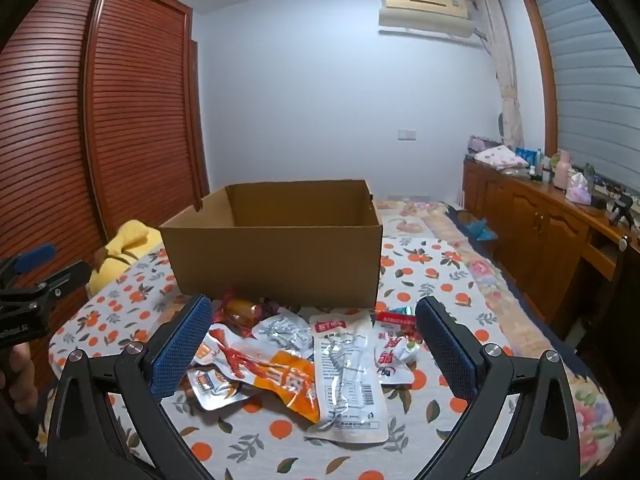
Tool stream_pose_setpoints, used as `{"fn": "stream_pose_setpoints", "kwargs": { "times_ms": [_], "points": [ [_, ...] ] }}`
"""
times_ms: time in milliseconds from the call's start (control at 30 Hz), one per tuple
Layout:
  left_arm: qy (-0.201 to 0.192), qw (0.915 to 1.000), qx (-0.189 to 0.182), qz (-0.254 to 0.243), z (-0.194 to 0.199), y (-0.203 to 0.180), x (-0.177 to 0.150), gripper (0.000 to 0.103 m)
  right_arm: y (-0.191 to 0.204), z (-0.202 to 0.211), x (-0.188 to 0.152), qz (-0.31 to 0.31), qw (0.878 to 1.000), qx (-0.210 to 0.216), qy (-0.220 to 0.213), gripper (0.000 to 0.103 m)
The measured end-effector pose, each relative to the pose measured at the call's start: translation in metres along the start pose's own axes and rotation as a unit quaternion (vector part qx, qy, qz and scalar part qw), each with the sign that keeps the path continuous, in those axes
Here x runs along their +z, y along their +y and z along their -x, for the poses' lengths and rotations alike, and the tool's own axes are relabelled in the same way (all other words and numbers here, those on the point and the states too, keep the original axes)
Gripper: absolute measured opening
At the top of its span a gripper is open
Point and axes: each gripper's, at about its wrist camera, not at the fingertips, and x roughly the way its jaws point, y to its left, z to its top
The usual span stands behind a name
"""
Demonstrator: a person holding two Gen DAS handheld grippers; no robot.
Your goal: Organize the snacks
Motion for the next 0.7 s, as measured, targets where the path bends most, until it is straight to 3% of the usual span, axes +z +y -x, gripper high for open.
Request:
{"fn": "stream_pose_setpoints", "kwargs": {
  "times_ms": [700],
  "points": [
    [-0.001,1.0000,0.002,0.000,0.0023,-0.0012,-0.0010,0.101,0.0069,-0.0030,0.0041,0.017,1.000,-0.001,-0.006,0.103]
  ]
}}
